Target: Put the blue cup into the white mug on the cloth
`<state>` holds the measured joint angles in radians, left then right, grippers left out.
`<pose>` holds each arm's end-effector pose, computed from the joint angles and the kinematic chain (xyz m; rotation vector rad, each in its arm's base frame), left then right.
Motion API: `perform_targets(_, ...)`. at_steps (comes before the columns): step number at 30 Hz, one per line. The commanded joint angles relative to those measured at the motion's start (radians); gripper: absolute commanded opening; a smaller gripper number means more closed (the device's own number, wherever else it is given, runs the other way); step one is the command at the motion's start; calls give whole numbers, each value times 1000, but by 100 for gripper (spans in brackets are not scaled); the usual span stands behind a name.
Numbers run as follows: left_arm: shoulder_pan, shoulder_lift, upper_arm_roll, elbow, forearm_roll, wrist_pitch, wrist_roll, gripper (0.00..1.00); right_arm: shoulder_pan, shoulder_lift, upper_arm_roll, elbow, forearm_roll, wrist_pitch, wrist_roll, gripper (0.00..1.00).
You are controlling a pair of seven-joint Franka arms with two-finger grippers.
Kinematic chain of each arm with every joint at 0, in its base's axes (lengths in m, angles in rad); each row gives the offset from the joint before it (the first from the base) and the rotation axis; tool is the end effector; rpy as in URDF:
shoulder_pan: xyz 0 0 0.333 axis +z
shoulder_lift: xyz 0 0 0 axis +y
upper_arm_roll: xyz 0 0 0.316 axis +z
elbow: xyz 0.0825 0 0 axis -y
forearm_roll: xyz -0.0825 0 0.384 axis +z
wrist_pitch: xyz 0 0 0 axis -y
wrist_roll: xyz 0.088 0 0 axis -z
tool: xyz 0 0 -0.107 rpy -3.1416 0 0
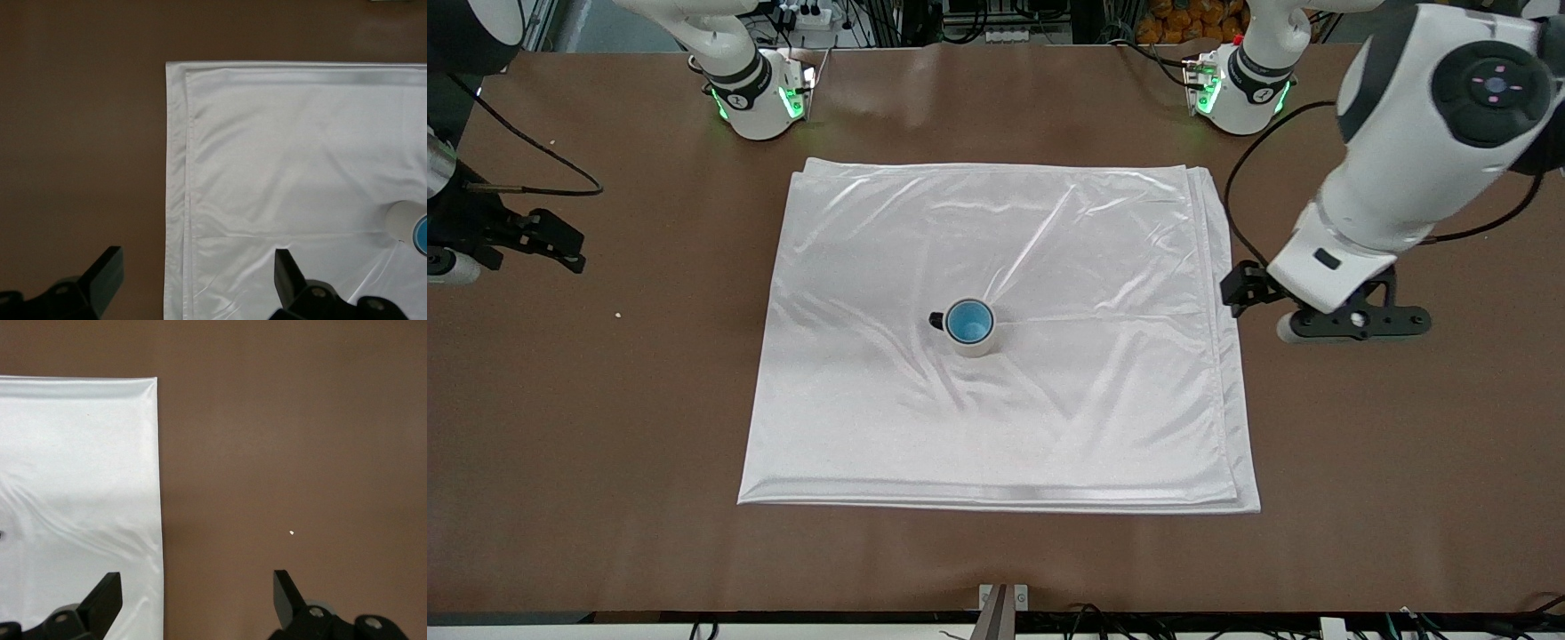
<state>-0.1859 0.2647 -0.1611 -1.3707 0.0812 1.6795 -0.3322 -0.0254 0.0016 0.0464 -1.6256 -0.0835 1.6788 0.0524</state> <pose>0.6116 -0.1983 0.5728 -3.1191 0.0237 -0.0900 0.5645 0.0038 0.6076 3.0590 -0.0375 0.0836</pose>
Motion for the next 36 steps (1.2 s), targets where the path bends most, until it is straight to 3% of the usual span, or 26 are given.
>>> perform_targets(1, 45, -44, -6, -36, -31, -33, 48, 100, 10, 3, -16, 12, 30, -1, 12, 100)
perform_targets(12, 111, -97, 6, -77, -31, -64, 166, 100, -7, 3, -16, 12, 88, -7, 12, 100)
perform_targets(22, 109, -151, 77, -128, -31, -60, 277, 100, -7, 1, -14, 12, 94, -8, 14, 100)
perform_targets(30, 123, -235, 107, -248, -32, 5, 334, 100, -4, 0, -13, 12, 94, -11, 27, 100)
perform_targets(36, 145, -252, 107, -274, -34, 17, 357, 100, -4, 0, -13, 12, 94, -11, 29, 100)
